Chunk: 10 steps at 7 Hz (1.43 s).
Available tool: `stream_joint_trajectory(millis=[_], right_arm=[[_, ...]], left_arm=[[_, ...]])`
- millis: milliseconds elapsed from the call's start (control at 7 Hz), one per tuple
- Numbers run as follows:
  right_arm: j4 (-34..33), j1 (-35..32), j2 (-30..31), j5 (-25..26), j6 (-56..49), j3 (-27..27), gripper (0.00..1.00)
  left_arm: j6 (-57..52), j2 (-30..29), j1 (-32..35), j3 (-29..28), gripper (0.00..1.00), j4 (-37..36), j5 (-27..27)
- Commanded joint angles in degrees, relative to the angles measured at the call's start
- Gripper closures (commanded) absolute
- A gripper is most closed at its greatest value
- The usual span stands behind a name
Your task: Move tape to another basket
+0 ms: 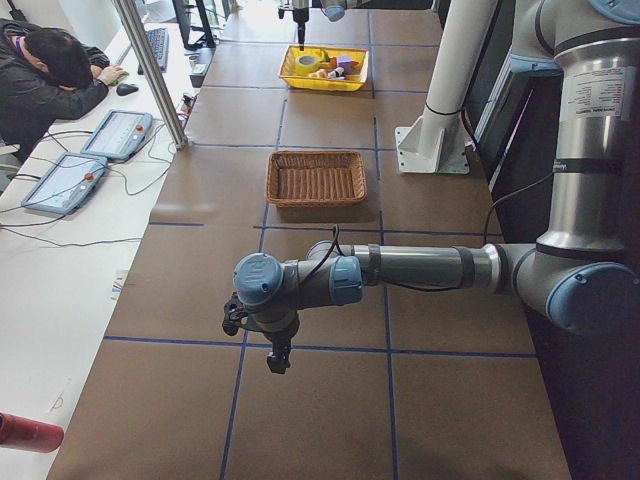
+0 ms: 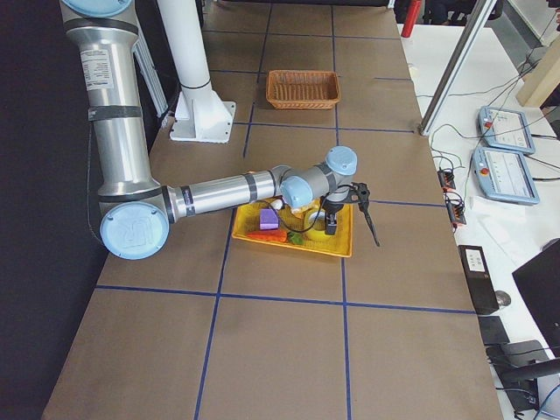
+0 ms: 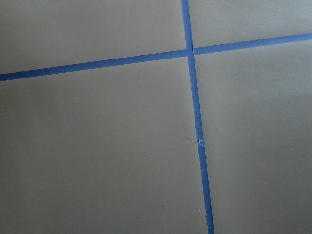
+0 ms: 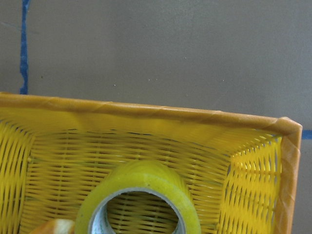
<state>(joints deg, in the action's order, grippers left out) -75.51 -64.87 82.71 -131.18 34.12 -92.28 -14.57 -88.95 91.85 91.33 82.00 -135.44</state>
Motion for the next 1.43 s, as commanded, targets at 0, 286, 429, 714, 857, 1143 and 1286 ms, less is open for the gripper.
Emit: stream_joint_trajectory(millis=[0,286,429,714,857,1143,1286], right_arm=[[0.2,1.0,-0.4,0.2,0.8,1.7,0.0],[0.2,1.9,-0.3,0.5,0.9,1.9,0.01],[0.2,2.3,-0.2,0.9,0.9,3.0,0.01],[0.2,3.3,0.0,0.9,0.9,4.5,0.01],[0.2,3.6,0.0,0.9,0.9,4.7,0.01],[0.2,4.2,0.0,0.8,0.9,5.5,0.01],[0.2,4.5,-0.1,0.8,0.9,5.7,0.02]], left_arm=[[0.1,0.0,0.0,0.4,0.0,0.0,0.0],[0.2,0.0,0.0,1.0,0.0,0.1,0.0],[0.2,0.0,0.0,1.2,0.0,0.0,0.0],[0.3,0.0,0.0,1.8,0.0,0.0,-0.2],[0.3,0.0,0.0,2.0,0.0,0.0,-0.9],[0.3,0.1,0.1,2.4,0.0,0.0,-1.0],[0.4,0.1,0.0,2.4,0.0,0.0,-1.0]])
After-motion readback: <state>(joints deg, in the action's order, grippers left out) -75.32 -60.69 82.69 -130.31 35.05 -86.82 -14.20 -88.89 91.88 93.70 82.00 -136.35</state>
